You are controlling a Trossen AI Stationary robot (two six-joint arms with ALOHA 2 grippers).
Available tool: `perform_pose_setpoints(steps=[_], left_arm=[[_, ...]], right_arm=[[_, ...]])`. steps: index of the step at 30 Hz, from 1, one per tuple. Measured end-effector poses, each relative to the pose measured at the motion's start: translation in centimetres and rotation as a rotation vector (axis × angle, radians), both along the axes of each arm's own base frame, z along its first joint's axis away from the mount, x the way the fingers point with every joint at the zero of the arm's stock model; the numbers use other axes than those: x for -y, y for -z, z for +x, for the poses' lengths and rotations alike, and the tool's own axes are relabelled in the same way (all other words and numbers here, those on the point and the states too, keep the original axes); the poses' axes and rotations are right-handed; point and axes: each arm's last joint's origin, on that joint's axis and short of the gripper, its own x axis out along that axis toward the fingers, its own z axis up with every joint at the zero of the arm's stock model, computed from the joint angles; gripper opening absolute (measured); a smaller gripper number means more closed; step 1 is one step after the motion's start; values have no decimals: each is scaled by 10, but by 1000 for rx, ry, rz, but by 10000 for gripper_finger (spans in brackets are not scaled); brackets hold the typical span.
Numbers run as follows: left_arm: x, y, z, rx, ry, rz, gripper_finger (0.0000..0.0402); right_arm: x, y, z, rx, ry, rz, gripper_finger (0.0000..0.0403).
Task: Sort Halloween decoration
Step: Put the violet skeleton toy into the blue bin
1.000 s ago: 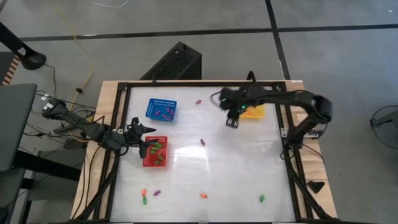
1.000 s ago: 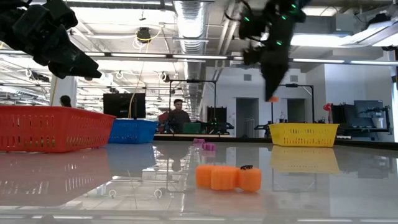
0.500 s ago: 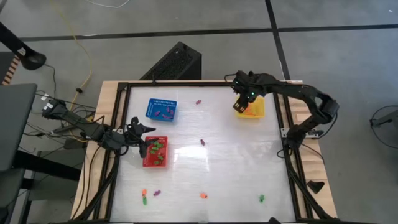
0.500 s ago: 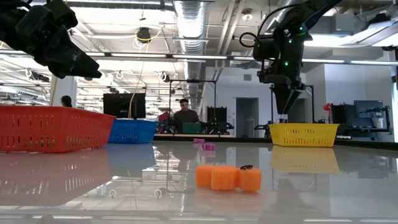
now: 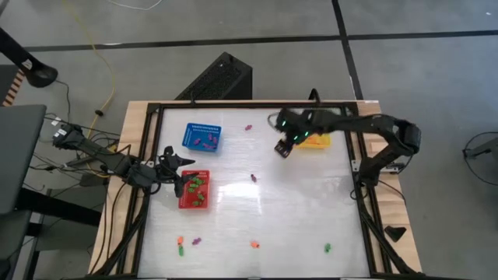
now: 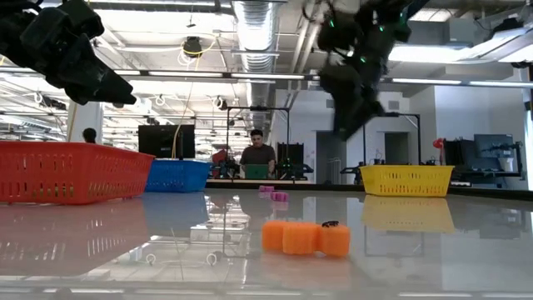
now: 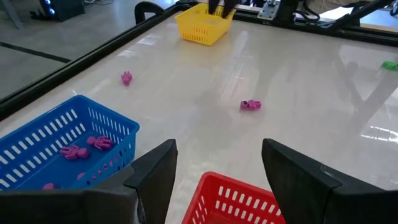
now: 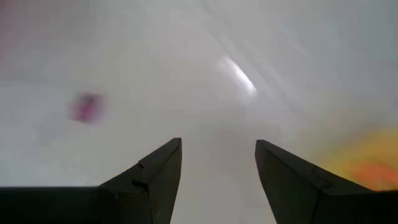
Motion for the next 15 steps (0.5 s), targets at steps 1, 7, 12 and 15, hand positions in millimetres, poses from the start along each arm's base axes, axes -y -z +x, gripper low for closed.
perform_pose_setpoints(steps=[1,7,12,15], left_arm=[[0,0,0,0,0,0,226],[0,0,0,6,-2,-9,226],[0,0,0,6,1,-10,226],[0,0,0,6,0,-9,226]], right_arm=[[-10,-1,7,37,-20,-5,234],[-64,13,48,170,40,-12,232],[-96,44,75,218,43,57,232],[-106,62,85,178,72,61,232]])
